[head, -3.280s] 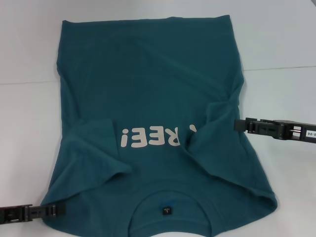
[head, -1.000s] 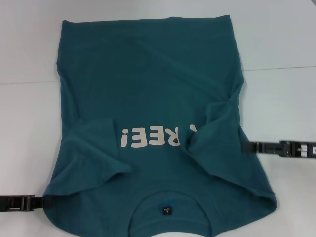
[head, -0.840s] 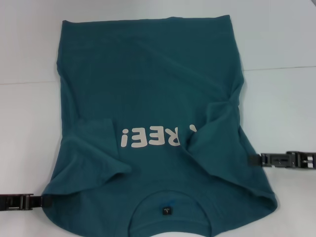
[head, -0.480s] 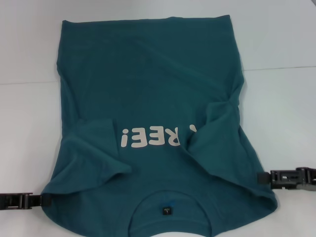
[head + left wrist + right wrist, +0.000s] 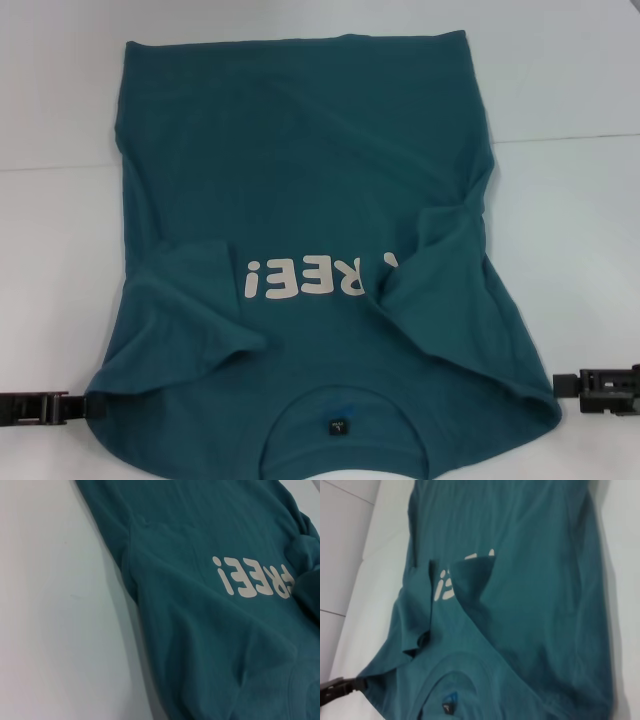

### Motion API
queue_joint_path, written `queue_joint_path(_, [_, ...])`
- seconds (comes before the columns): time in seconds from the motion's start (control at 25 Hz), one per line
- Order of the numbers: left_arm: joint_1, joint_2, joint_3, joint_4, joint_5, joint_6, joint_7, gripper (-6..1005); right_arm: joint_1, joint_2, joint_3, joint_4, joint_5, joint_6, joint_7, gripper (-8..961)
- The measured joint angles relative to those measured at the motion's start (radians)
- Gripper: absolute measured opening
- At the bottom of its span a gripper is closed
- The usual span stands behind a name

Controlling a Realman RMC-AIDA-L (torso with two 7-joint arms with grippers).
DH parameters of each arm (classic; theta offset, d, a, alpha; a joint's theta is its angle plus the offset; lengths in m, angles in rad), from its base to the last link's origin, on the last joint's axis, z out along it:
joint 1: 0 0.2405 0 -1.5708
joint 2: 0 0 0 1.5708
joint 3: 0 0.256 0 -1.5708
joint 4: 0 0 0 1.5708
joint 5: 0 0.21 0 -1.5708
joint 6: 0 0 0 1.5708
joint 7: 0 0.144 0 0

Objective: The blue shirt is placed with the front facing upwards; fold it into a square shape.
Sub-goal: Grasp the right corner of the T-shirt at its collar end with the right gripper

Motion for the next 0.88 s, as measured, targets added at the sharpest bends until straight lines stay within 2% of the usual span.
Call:
queue_joint_path(0.4, [0.000, 0.000, -0.001, -0.001, 0.000, -0.008, 0.002, 19, 0.019, 0.018, -0.001, 0.021, -0.045, 0.033, 0.007, 892])
queue_joint_path(0.88, [0.000, 0.001, -0.001, -0.003, -0.004, -0.014, 0.002, 19, 0.042, 0.029, -0.009, 0.043, -0.047, 0.063, 0.007, 888])
